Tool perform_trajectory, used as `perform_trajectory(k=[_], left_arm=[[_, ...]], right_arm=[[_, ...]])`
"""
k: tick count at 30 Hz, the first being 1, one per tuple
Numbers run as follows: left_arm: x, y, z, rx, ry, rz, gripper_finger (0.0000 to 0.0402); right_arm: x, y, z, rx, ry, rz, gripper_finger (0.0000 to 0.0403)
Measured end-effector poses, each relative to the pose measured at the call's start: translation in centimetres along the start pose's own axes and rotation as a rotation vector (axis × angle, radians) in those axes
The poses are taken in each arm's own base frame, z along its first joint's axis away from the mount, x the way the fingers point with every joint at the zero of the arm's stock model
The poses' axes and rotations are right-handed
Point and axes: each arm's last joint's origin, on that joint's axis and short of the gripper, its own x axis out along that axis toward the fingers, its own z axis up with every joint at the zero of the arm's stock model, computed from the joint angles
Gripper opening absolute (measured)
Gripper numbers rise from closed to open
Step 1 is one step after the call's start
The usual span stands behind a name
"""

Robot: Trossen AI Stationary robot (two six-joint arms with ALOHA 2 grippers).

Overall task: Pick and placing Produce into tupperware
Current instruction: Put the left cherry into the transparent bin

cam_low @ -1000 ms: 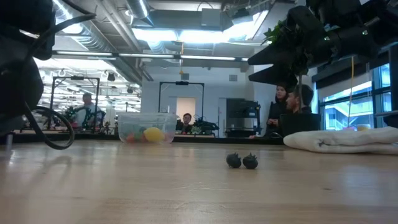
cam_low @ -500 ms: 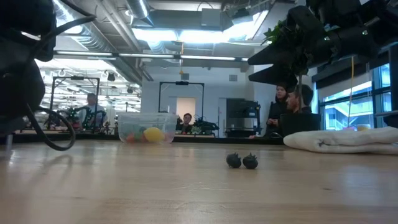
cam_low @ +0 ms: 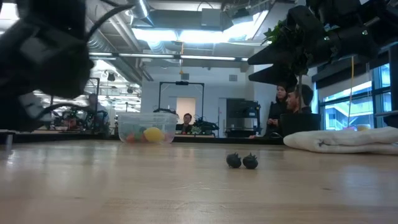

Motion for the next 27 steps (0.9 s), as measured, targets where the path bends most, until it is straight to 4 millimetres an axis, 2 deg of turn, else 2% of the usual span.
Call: perform_trajectory(k=[8, 13, 19, 23, 27], left_arm=[[-4.1, 0.7, 3.2, 0.087, -0.207, -0.134, 0.0059], [-6.8, 1.7, 5.4, 0.143, -0.394, -0.204, 0.0047], [-9.4, 3.7, 7.1, 0.169, -0.565, -0.226, 0.0051], [-10.9, 5.2, 7.9, 0.174, -0.660, -0.182, 0.0047], [-12.6, 7.6, 8.4, 0.122, -0.729, -0.100, 0.0044]], right_arm=[[0.0, 0.0, 0.0, -0.007, 0.001, 0.000, 0.0252], [0.0, 0.1, 0.0, -0.018, 0.009, 0.022, 0.0252], [0.0, 0.2, -0.1, -0.025, 0.025, 0.061, 0.0252], [0.0, 0.2, -0.1, -0.025, 0.026, 0.062, 0.0252], [0.0, 0.2, -0.1, -0.025, 0.026, 0.062, 0.0252]])
